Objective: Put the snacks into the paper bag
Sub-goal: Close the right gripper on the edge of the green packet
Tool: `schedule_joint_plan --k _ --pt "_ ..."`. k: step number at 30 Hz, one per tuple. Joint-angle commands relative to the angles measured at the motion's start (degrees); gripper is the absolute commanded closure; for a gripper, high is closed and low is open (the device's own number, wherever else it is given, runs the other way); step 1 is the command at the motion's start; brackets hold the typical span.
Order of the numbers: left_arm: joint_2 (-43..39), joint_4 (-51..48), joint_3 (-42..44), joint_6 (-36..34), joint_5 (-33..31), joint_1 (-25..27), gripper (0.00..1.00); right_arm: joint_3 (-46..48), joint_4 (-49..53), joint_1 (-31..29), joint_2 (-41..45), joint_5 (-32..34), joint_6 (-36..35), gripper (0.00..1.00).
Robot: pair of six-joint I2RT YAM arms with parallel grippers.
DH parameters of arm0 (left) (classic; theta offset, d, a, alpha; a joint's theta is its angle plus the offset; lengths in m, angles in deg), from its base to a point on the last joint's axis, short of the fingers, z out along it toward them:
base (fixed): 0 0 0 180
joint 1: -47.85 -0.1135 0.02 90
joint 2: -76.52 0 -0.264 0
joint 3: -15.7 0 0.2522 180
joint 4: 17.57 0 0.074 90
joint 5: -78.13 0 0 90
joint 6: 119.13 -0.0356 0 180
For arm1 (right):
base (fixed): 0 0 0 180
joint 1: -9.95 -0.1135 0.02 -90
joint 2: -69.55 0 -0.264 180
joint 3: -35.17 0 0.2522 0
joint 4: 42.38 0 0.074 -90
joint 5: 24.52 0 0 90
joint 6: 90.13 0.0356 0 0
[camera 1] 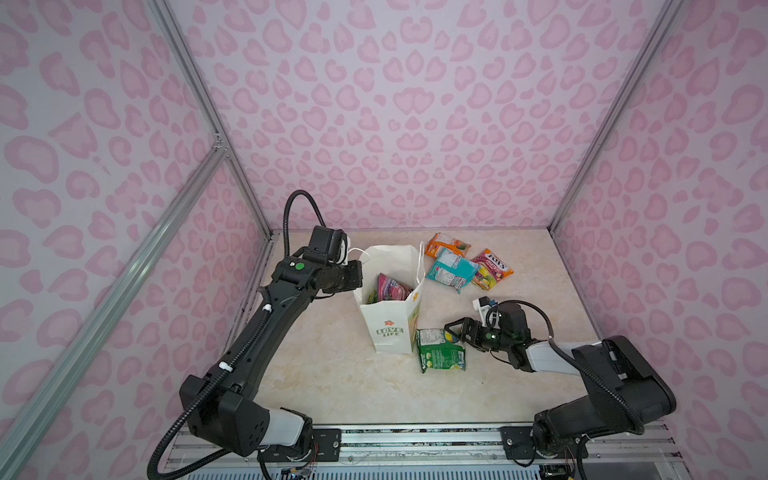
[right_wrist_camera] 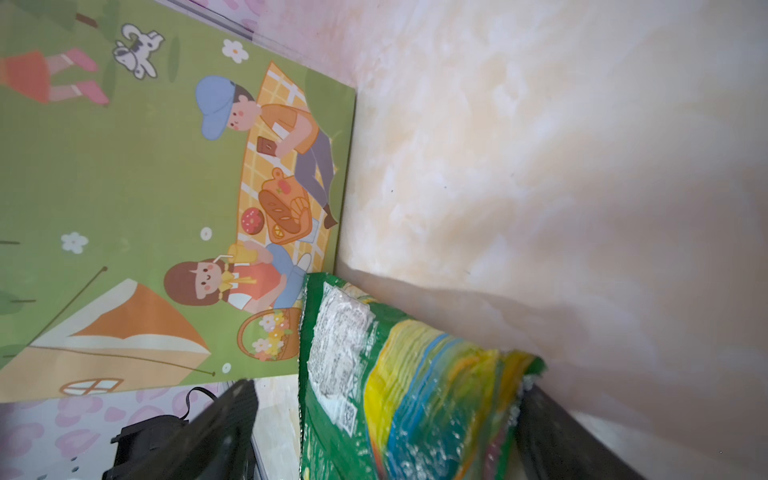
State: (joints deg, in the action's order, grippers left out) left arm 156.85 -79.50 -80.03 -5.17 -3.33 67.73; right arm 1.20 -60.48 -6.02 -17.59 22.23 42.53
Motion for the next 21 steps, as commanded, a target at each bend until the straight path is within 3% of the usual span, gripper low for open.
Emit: schedule_joint_plan --k 1,13,15,18,21 --pt "0.2 -0.6 0.1 -0.4 -1.2 -0.1 0.97 2.5 2.3 -0.1 -2.0 1.1 4.2 0.03" --pt "0.7 -0.2 0.3 -0.2 -0.2 -0.1 0.97 6.0 -9.2 -2.9 -6.9 -1.0 11.7 0.03" --pt "1.0 -0.3 0.3 -0.1 -0.1 -0.1 0.97 7.5 -5.3 -2.5 -3.3 1.2 10.7 0.03" --pt "1.0 -0.2 0.2 -0.1 0.9 0.0 0.97 4.7 12.4 -4.3 3.7 8.7 4.1 0.03" --pt "0.8 -0.2 0.3 -0.1 0.7 0.0 0.97 1.9 20.8 -7.2 7.8 13.6 2.0 0.04"
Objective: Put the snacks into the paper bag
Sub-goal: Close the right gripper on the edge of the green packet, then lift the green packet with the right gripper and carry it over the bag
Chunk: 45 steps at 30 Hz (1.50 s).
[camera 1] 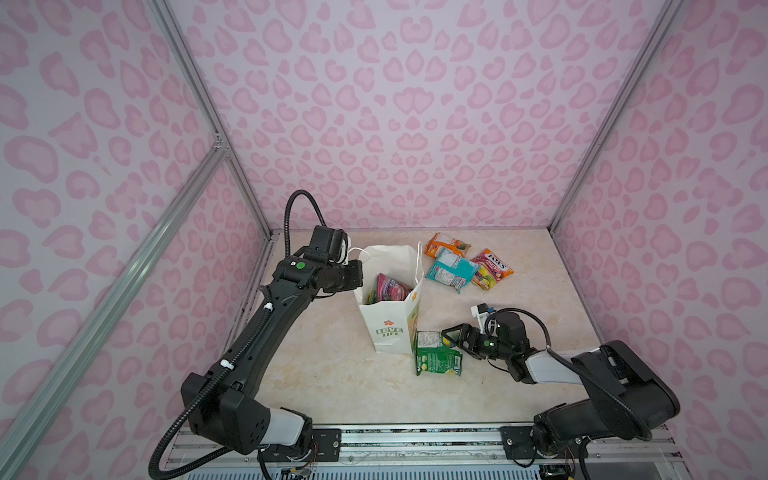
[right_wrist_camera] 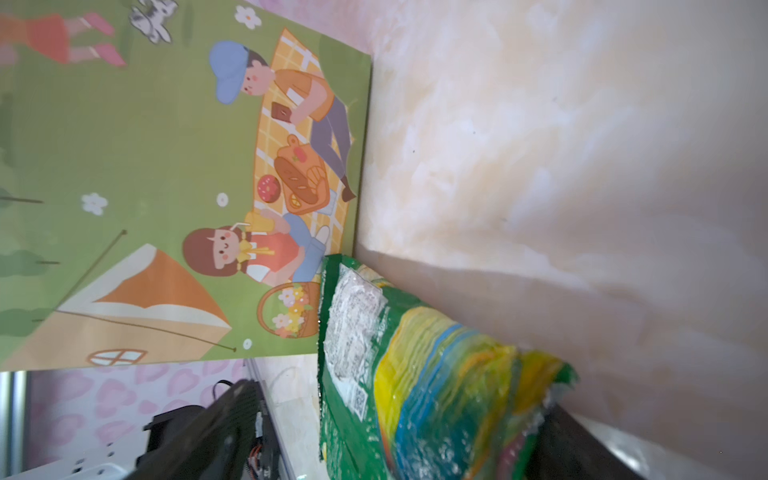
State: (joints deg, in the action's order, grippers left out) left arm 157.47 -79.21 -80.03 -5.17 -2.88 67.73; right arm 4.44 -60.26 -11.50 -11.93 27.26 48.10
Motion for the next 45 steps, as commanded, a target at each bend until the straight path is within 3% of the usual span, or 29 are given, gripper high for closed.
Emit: schedule_joint_plan --k 1,9,14,26,45 --pt "0.1 -0.5 0.3 -0.1 0.2 0.0 0.97 -1.8 21.0 -2.2 2.4 8.8 -3.4 0.04" --pt "0.3 -0.5 0.3 0.0 0.6 -0.1 0.97 -5.3 23.7 -7.3 -3.5 14.9 -2.4 0.16" --pt "0.2 -0.4 0.4 -0.1 0.6 0.0 0.97 -4.9 18.5 -8.3 -4.5 13.4 -0.3 0.26" --pt "0.4 -0.5 0.3 -0.1 0.8 0.0 0.97 -6.4 11.8 -8.5 -2.5 10.2 -0.2 0.8" --pt "0.1 -0.5 0.2 -0.3 1.0 -0.1 0.97 -15.9 36.1 -5.6 17.8 20.1 -6.7 1.0"
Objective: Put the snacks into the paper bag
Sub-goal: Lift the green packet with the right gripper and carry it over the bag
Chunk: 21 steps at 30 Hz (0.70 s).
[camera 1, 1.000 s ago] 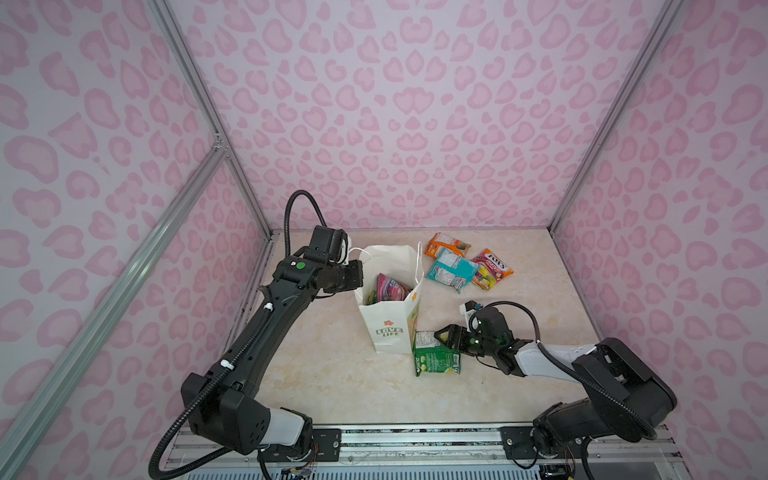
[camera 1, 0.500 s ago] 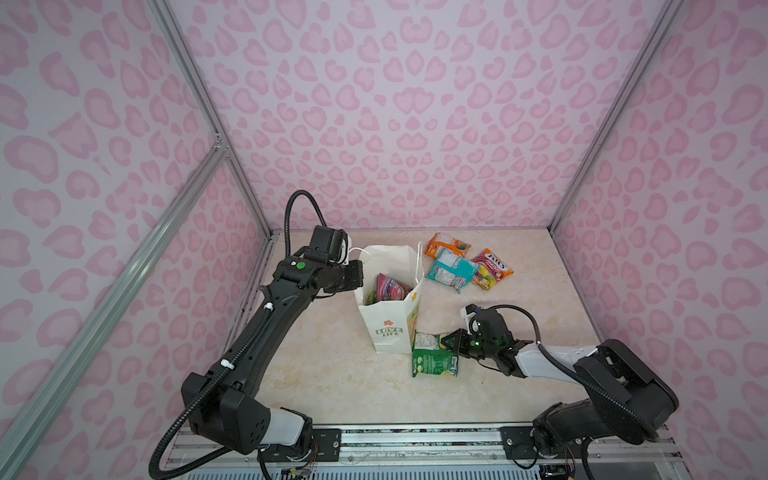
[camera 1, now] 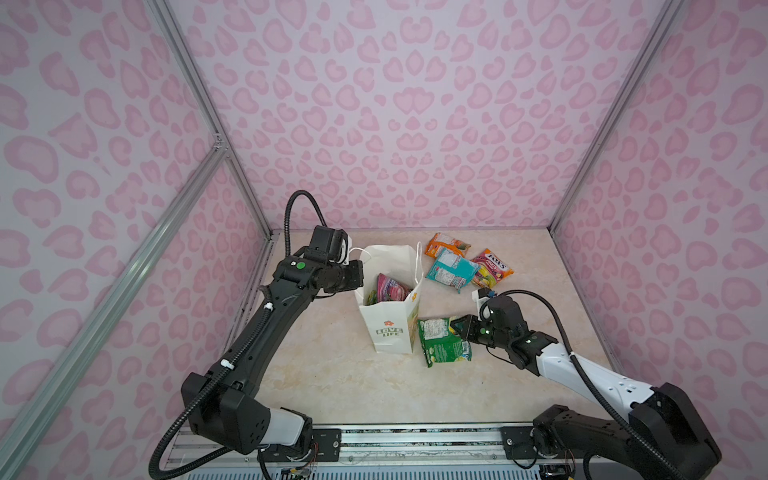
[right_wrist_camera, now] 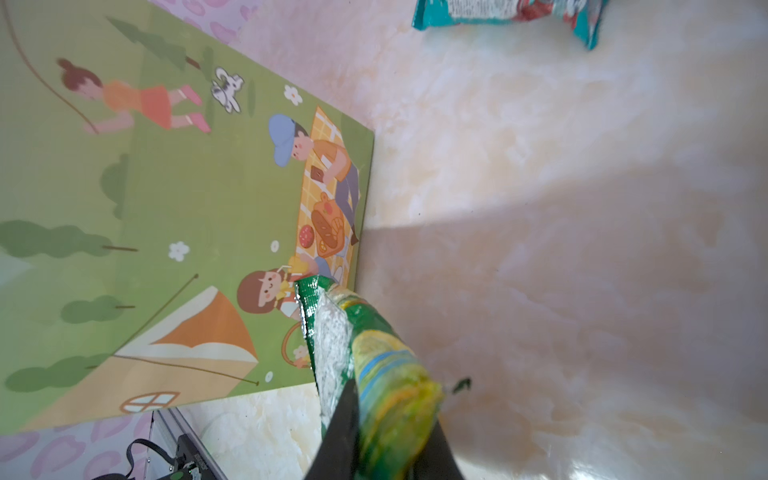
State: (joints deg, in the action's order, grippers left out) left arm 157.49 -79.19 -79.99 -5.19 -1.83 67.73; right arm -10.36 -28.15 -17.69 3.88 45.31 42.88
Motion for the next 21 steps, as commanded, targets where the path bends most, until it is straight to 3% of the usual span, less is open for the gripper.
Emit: schedule_joint_plan --k 1,11,21 --pt "0.2 -0.5 0.2 -0.3 0.1 0.0 0.97 -1.6 4.9 1.0 2.9 2.6 -1.8 1.0" --pt "0.4 -0.5 0.3 -0.2 -0.1 -0.1 0.97 -8.9 13.2 3.7 11.6 7.3 -5.1 1.0" --pt "0.1 -0.5 0.2 -0.4 -0.3 0.0 0.97 -27.4 23.0 4.1 9.4 12.1 -11.3 1.0"
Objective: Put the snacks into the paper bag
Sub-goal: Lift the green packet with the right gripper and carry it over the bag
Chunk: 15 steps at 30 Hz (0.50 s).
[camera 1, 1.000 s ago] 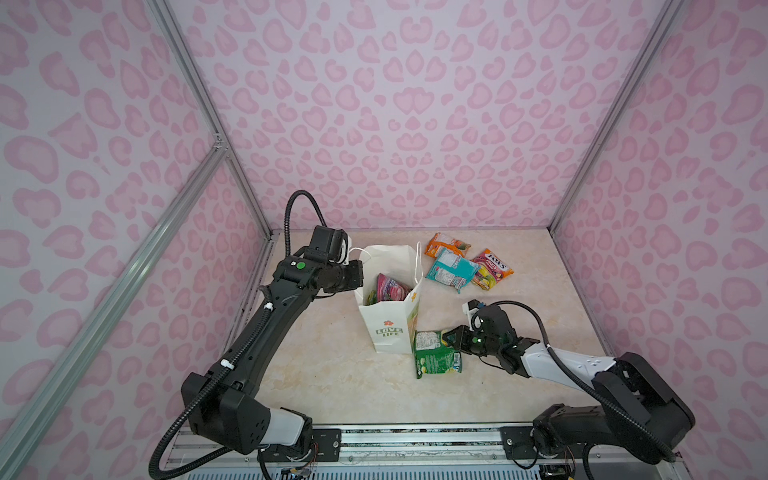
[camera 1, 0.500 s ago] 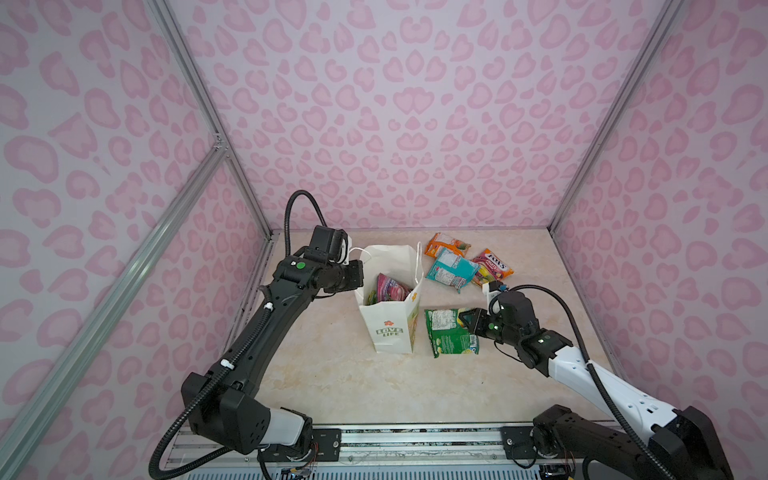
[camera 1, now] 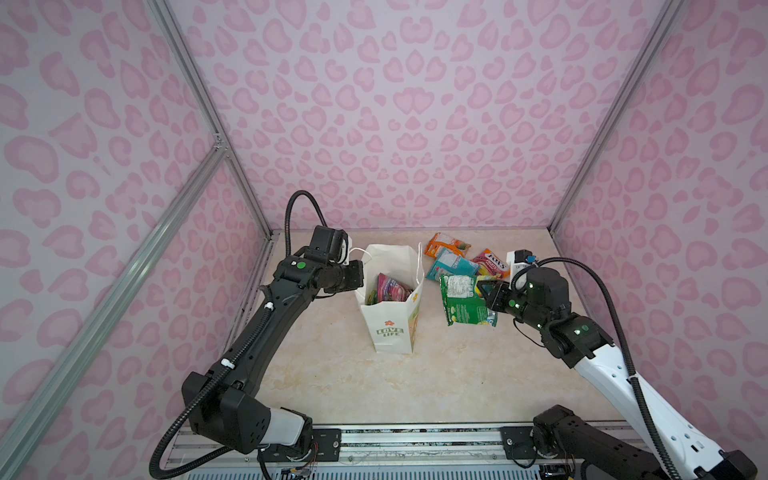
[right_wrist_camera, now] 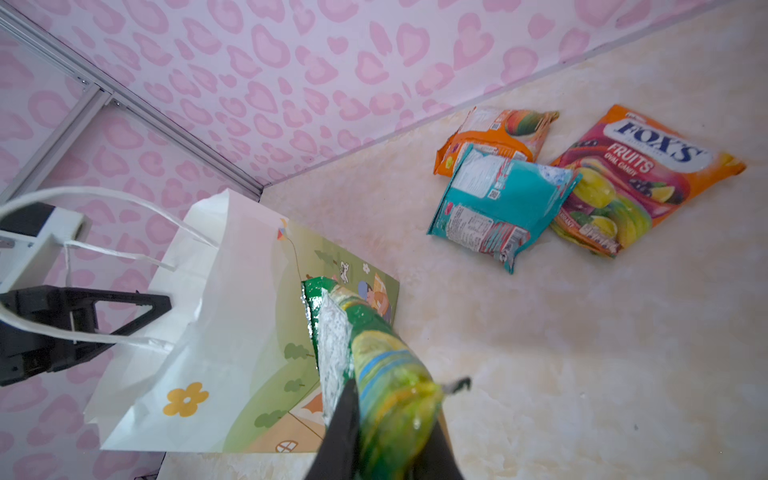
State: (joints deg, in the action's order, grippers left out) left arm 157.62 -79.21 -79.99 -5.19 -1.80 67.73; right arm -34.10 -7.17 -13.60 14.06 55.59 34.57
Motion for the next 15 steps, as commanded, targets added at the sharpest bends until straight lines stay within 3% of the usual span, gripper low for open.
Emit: schedule_joint_plan --k 1,8,15 --pt "0.0 -0.5 0.2 -0.4 -0.2 -0.1 0.97 -5.4 2.3 0.0 -1.2 1.9 -3.4 1.0" --pt "0.2 -0.6 0.2 -0.5 -0.3 -0.1 0.97 -17.8 1.4 -0.6 -7.1 -0.1 -4.8 1.0" --pt "0.3 -0.5 0.3 -0.6 -0.3 0.0 0.97 -33.7 2.1 -5.1 -15.4 0.0 -7.7 1.0"
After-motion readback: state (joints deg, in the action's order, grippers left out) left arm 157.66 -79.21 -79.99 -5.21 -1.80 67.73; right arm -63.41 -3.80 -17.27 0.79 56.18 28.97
